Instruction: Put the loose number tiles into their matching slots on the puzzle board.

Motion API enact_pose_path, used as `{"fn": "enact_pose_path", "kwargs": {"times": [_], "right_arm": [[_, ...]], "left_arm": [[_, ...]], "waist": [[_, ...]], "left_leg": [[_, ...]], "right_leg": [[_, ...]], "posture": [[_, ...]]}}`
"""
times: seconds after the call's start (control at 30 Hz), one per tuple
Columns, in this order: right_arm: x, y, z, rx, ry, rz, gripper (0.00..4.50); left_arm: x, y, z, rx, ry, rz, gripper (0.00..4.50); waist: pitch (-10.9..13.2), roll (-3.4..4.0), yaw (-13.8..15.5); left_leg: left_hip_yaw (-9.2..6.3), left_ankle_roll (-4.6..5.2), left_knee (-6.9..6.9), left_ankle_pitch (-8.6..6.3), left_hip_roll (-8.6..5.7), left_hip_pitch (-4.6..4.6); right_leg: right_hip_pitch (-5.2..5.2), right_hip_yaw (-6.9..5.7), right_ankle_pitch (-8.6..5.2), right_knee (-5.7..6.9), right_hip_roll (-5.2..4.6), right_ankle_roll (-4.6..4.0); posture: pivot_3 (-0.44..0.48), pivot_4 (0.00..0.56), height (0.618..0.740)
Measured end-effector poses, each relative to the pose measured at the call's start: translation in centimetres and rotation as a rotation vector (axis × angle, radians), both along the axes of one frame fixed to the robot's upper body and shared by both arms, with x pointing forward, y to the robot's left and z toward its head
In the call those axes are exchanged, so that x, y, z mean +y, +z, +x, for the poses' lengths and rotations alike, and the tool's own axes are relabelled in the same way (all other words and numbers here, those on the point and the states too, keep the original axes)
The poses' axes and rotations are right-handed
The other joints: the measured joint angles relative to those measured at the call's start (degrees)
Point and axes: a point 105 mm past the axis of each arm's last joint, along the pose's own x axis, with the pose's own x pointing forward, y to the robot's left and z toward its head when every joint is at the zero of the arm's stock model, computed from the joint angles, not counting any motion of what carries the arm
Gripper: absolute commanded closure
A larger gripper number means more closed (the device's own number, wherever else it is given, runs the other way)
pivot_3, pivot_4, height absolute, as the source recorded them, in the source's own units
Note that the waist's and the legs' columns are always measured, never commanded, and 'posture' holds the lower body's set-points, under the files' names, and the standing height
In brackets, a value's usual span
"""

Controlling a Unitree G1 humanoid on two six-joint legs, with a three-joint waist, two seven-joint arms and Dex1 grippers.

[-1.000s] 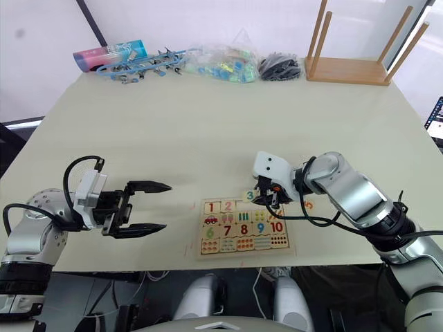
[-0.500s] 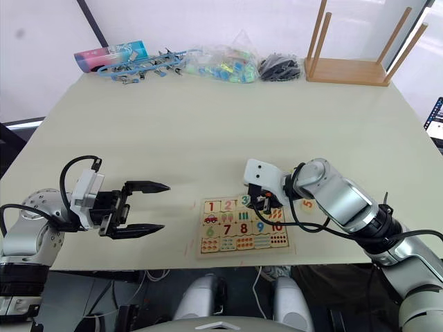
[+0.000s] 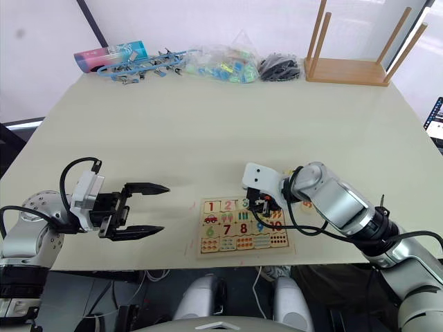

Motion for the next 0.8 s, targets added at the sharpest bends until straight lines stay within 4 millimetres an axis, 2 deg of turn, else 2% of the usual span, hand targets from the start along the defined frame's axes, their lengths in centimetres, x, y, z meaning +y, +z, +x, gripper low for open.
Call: {"fn": "enact_pose_path", "kwargs": {"times": [0.8], "right_arm": [[0.64, -0.66, -0.08, -0.016, 0.017, -0.001, 3.55]], "left_arm": [[0.63, -0.09, -0.44, 0.005, 0.021, 0.006, 0.0]], "waist": [[-0.04, -0.06, -0.01]], "left_leg": [[0.0, 0.0, 0.0, 0.0, 0.0, 0.01]], "right_leg": [[0.0, 0.0, 0.0, 0.02, 0.0, 0.0]], "posture": [[0.0, 0.15, 0.738]]}}
